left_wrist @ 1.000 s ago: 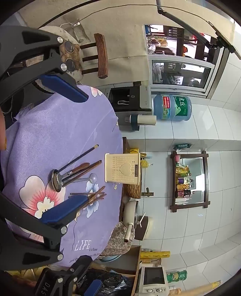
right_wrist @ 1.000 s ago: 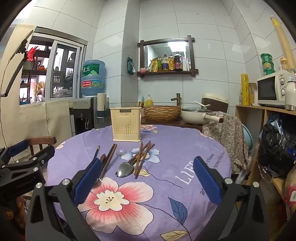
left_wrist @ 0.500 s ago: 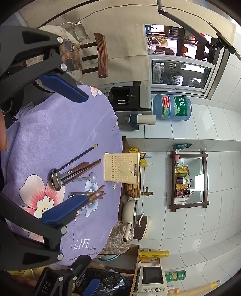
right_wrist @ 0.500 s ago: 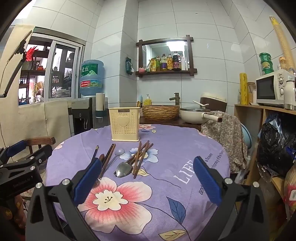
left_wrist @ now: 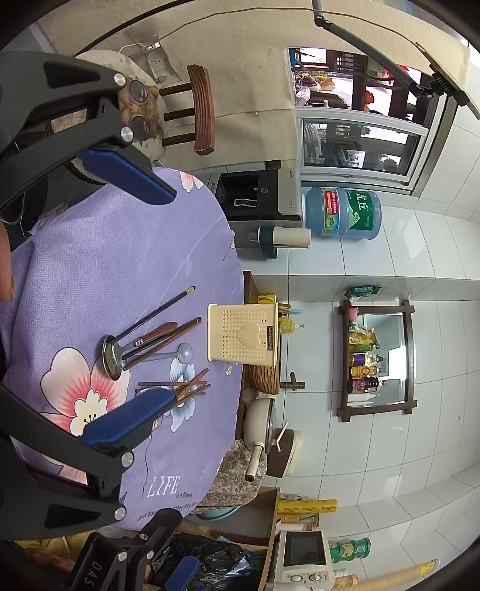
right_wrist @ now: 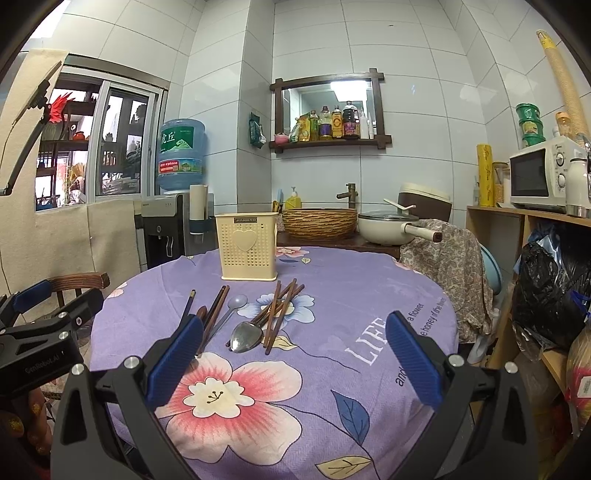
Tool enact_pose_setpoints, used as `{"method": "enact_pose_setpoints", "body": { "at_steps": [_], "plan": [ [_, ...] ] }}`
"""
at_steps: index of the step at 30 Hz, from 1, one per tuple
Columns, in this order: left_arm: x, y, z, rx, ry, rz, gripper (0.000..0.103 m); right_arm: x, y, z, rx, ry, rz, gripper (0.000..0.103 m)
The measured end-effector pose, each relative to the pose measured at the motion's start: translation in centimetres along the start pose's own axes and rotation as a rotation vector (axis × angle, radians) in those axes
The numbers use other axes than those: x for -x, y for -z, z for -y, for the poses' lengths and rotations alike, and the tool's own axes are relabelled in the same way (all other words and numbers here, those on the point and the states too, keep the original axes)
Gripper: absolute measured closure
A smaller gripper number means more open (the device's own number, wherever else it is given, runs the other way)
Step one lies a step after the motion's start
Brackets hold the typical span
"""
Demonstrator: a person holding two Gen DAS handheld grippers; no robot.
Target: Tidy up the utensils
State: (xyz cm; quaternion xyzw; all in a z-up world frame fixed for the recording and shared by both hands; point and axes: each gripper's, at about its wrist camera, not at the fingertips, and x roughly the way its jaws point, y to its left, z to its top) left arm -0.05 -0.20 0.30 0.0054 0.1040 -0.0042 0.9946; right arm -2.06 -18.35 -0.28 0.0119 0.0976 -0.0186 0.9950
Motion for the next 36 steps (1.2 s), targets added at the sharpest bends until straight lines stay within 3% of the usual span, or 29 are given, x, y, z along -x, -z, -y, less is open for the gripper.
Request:
{"method": "enact_pose_setpoints", "body": {
  "at_steps": [36],
  "plan": [
    [0.26, -0.06, -0.1, 0.006, 0.005, 0.0, 0.005, -0.38, 0.28, 0.13, 0.002, -0.001, -0.009, 0.006]
  ]
}}
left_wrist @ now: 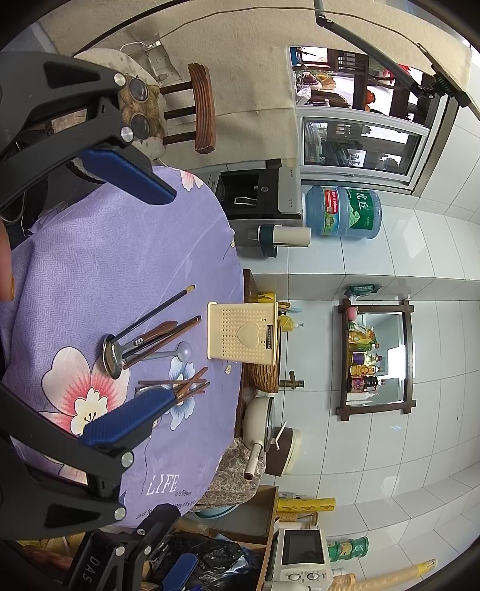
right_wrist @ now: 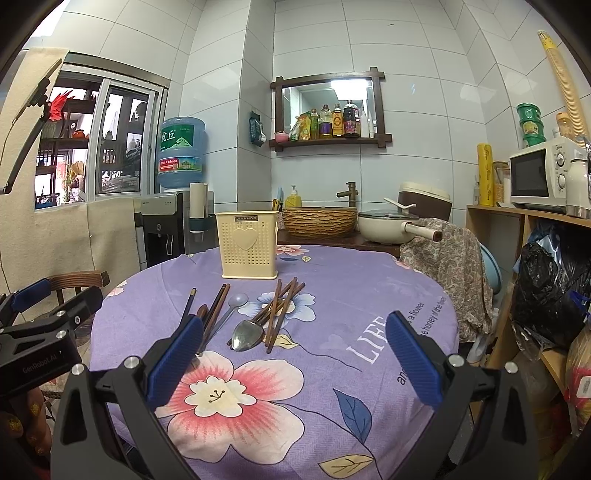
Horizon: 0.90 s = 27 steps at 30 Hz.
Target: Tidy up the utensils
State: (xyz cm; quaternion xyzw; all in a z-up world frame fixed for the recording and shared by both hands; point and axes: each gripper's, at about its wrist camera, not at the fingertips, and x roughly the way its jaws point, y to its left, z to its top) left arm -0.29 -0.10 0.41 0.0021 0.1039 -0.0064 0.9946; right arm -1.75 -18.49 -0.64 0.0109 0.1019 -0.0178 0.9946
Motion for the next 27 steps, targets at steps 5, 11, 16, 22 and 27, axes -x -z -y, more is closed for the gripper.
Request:
{"method": "enact_pose_setpoints", "body": {
  "at_steps": [5, 11, 16, 22, 27],
  "plan": [
    [0.01, -0.02, 0.03, 0.001, 0.0, -0.001, 0.005, 0.05, 0.01, -0.01, 0.002, -0.002, -0.002, 0.006],
    [0.06, 0.0, 0.11, 0.0, 0.003, 0.0, 0.005, 0.06, 0.01, -0.03, 0.002, -0.002, -0.003, 0.006],
    [0.05, 0.04, 0.11, 0.001, 0.003, 0.0, 0.005, 0.04, -0.01, -0.02, 0.004, -0.003, -0.002, 0.006],
    [0.08, 0.09, 0.14, 0.001, 0.005, -0.002, 0.005, 0.04, 0.0, -0.08, 0.005, -0.003, -0.004, 0.006],
    [0.06, 0.13, 0.15, 0.001, 0.004, -0.003, 0.005, 0.06, 0.02, -0.1, 0.006, -0.003, -0.006, 0.006]
  ]
}}
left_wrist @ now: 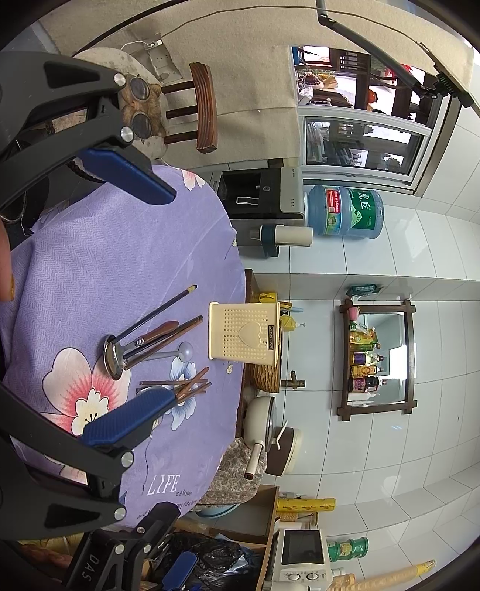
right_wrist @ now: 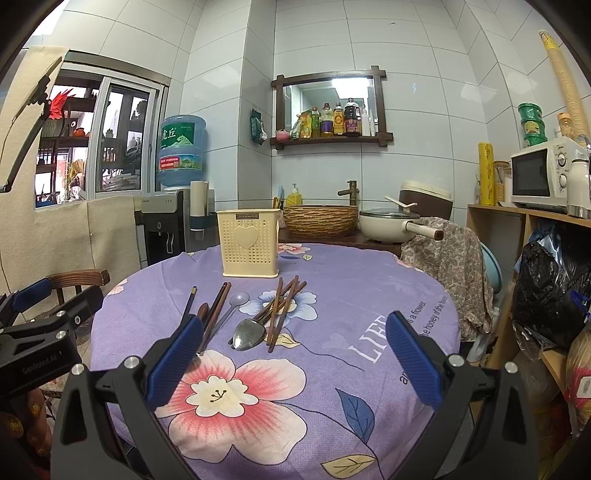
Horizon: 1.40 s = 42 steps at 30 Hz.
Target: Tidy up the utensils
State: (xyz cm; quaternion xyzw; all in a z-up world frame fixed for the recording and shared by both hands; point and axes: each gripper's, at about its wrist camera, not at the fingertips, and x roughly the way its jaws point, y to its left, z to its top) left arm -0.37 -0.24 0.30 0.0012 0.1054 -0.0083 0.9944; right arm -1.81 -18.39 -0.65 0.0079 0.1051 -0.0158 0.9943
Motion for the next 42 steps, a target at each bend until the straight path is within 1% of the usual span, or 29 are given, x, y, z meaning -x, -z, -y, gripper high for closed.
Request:
{"method": "enact_pose_setpoints", "body": {
  "at_steps": [4, 6, 8, 10, 11, 12, 13, 14, 16, 18, 20, 21, 22, 23, 24, 25, 26, 27, 28, 29, 30, 33, 35, 38, 42],
  "plan": [
    [-0.4, 0.1, -0.1, 0.005, 0.005, -0.014, 0.005, -0.4, -0.1, -0.1, 0.004, 0.002, -0.01, 0.006],
    [-1.2, 0.2, -0.1, 0.003, 0.004, -0.049, 0.005, -1.1, -0.2, 0.1, 0.0, -0.002, -0.033, 0.006],
    [-2.7, 0.1, -0.5, -0.006, 0.001, -0.092, 0.005, -2.5, -0.7, 0.4, 0.001, -0.006, -0.075, 0.006],
    [-4.7, -0.4, -0.9, -0.021, -0.025, -0.163, 0.005, -4.6, -1.3, 0.9, 0.007, -0.034, -0.145, 0.006],
    [-6.2, -0.8, -1.2, -0.024, -0.041, -0.213, 0.005, -6.0, -1.7, 1.1, 0.011, -0.051, -0.193, 0.006],
    [-7.5, -1.1, -1.4, -0.026, -0.041, -0.261, 0.005, -7.4, -2.1, 1.3, 0.009, -0.061, -0.241, 0.006],
    [-9.2, -1.6, -1.8, -0.02, -0.028, -0.315, 0.005, -8.7, -2.4, 1.5, -0.002, -0.07, -0.281, 0.006],
    [-10.7, -1.9, -2.2, -0.011, -0.013, -0.348, 0.005, -10.3, -2.8, 1.8, -0.018, -0.082, -0.329, 0.006],
    [-13.5, -2.8, -2.5, -0.015, 0.009, -0.381, 0.005, -13.3, -3.3, 2.0, -0.042, -0.103, -0.405, 0.006],
    [-16.8, -3.4, -2.3, -0.047, 0.015, -0.424, 0.01, -15.7, -3.8, 1.8, -0.052, -0.128, -0.447, 0.006],
    [-20.3, -3.8, -2.1, -0.072, 0.037, -0.481, 0.026, -18.8, -4.5, 1.8, -0.054, -0.141, -0.501, 0.006],
    [-22.2, -3.8, -2.1, -0.071, 0.048, -0.52, 0.031, -20.4, -4.7, 1.6, -0.045, -0.139, -0.526, 0.007],
    [-23.9, -3.7, -2.3, -0.062, 0.052, -0.557, 0.041, -21.6, -4.9, 1.5, -0.036, -0.136, -0.545, 0.011],
    [-25.5, -3.7, -2.5, -0.048, 0.056, -0.587, 0.048, -23.1, -5.0, 1.4, -0.027, -0.125, -0.571, 0.019],
    [-26.7, -3.7, -2.7, -0.035, 0.057, -0.61, 0.051, -24.6, -5.2, 1.2, -0.015, -0.109, -0.596, 0.024],
    [-27.8, -3.8, -2.9, -0.027, 0.051, -0.628, 0.053, -25.6, -5.3, 1.0, -0.005, -0.105, -0.608, 0.028],
    [-28.5, -3.9, -2.9, -0.025, 0.049, -0.632, 0.054, -26.8, -5.5, 0.8, 0.001, -0.11, -0.618, 0.036],
    [-29.2, -4.0, -2.9, -0.022, 0.048, -0.633, 0.055, -27.8, -5.6, 0.8, 0.002, -0.109, -0.629, 0.04],
    [-29.7, -4.2, -3.0, -0.021, 0.05, -0.637, 0.055, -28.9, -5.8, 0.6, -0.003, -0.113, -0.645, 0.041],
    [-30.2, -4.3, -3.0, -0.024, 0.052, -0.643, 0.056, -30.1, -6.0, 0.5, -0.017, -0.129, -0.66, 0.045],
    [-30.5, -4.3, -3.1, -0.03, 0.05, -0.65, 0.056, -31.2, -6.1, 0.4, -0.034, -0.141, -0.671, 0.052],
    [-31.6, -3.9, -3.5, -0.025, 0.043, -0.685, 0.059, -34.2, -6.2, 0.1, -0.052, -0.122, -0.702, 0.061],
    [-32.4, -3.6, -3.8, -0.01, 0.047, -0.716, 0.064, -36.0, -6.0, -0.1, -0.07, -0.112, -0.737, 0.064],
    [-33.2, -3.6, -3.9, 0.009, 0.054, -0.73, 0.066, -37.5, -5.6, -0.4, -0.072, -0.095, -0.757, 0.07],
    [-34.0, -3.5, -3.2, 0.019, 0.078, -0.75, 0.066, -38.4, -5.3, -0.9, -0.08, -0.105, -0.777, 0.075]
  ]
}}
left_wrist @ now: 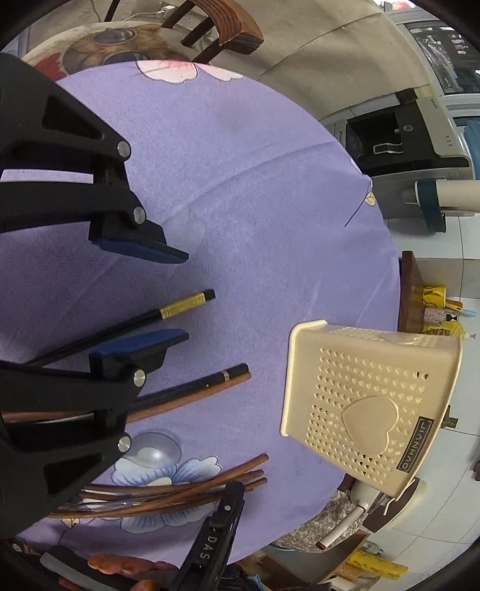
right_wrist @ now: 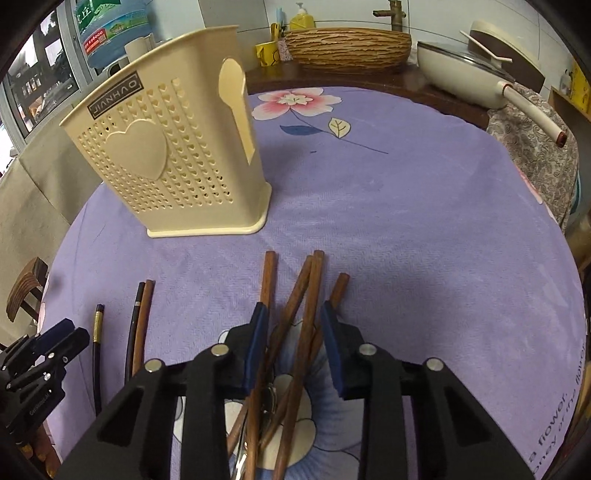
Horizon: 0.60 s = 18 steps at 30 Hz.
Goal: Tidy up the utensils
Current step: 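Grasp the black-and-gold chopstick with the left tool while the right tool grasps a brown chopstick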
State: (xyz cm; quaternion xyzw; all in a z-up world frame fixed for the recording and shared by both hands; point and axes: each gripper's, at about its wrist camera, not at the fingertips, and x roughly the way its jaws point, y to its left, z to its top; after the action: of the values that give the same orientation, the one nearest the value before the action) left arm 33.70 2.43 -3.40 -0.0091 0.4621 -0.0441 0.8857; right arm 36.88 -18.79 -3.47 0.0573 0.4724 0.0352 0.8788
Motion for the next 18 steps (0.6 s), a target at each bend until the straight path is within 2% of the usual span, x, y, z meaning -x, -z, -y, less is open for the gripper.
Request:
{"method": "enact_pose_setpoints", "body": {
  "at_steps": [4, 7, 12, 18],
  "plan": [
    [-0.9, 0.0, 0.8, -0.006, 0.014, -0.034, 0.066, -0.8, -0.5, 0.2, -0.003, 0.005, -0.014, 0.082],
    [-1.7, 0.0, 1.0, -0.002, 0.025, -0.06, 0.07, -1.6, -0.9, 0.8, -0.032, -0.022, -0.048, 0.087],
    [-2.2, -0.6, 1.4, -0.013, -0.003, -0.052, 0.072, -2.4, -1.6, 1.1, -0.039, -0.043, -0.064, 0.091],
    [-2.5, -1.1, 1.1, -0.006, -0.031, -0.054, 0.089, -2.7, -2.3, 1.7, -0.041, -0.083, -0.082, 0.092]
  ]
}}
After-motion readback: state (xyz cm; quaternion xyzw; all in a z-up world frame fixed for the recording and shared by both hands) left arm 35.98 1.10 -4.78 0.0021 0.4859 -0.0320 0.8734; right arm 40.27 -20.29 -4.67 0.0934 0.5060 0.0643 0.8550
